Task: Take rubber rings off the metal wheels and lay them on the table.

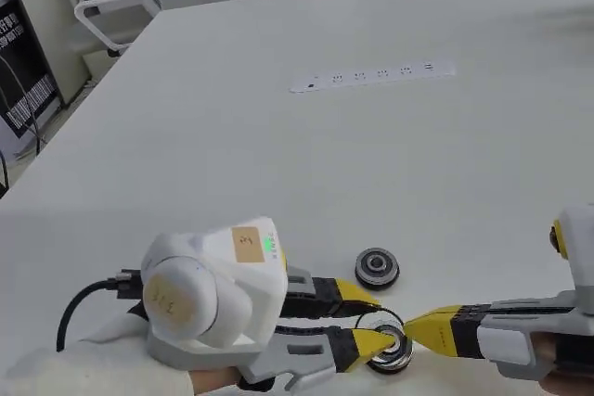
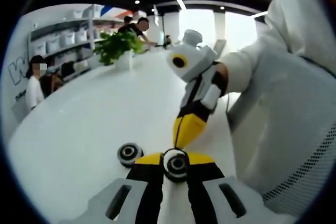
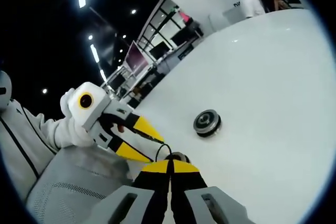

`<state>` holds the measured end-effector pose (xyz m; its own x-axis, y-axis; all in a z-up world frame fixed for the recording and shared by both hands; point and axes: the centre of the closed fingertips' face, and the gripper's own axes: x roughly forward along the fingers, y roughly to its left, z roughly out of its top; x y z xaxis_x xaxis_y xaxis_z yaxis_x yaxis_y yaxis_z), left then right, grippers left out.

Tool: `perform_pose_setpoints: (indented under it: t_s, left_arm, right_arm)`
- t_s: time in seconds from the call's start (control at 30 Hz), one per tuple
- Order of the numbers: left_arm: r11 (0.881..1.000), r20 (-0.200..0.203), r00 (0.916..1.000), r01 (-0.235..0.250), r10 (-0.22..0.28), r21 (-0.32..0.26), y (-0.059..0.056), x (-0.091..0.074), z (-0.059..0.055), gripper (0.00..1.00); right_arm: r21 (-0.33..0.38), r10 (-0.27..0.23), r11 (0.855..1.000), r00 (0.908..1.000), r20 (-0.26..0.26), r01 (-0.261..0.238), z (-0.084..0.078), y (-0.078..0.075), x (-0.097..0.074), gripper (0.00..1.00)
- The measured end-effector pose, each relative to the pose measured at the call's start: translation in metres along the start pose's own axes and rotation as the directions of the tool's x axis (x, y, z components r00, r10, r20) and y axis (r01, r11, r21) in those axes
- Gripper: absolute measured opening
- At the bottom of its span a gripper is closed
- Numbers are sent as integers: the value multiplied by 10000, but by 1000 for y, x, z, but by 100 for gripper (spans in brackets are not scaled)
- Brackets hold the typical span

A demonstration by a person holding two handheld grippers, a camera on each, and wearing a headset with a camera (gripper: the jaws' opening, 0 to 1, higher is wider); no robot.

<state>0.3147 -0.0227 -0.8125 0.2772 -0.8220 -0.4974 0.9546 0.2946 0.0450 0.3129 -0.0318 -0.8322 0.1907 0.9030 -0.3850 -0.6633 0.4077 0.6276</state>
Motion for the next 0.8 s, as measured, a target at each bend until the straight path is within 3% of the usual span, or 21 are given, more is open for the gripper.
perform_pose_setpoints:
  t_s: [0.2,0.3,0.4,0.7,0.8]
  left_arm:
    - [9999,519,9986,-93,100,-144,1,-15,16,35]
    - [9990,521,9978,-399,408,-186,7,-24,20,40]
    - [9980,782,9952,-560,581,-288,11,-31,26,43]
    - [9968,969,9926,-697,732,-392,15,-49,29,59]
    - [9942,1179,9877,-976,1024,-462,17,-61,32,62]
  right_arm:
    - [-126,-172,9998,9996,212,174,7,4,-9,0]
    - [-197,-265,9994,9989,387,273,12,7,-14,0]
    - [-183,-412,9989,9974,585,423,16,7,-19,0]
    - [-112,-613,9980,9931,1003,627,24,12,-29,0]
    - [-183,-697,9972,9919,1061,720,27,14,-32,0]
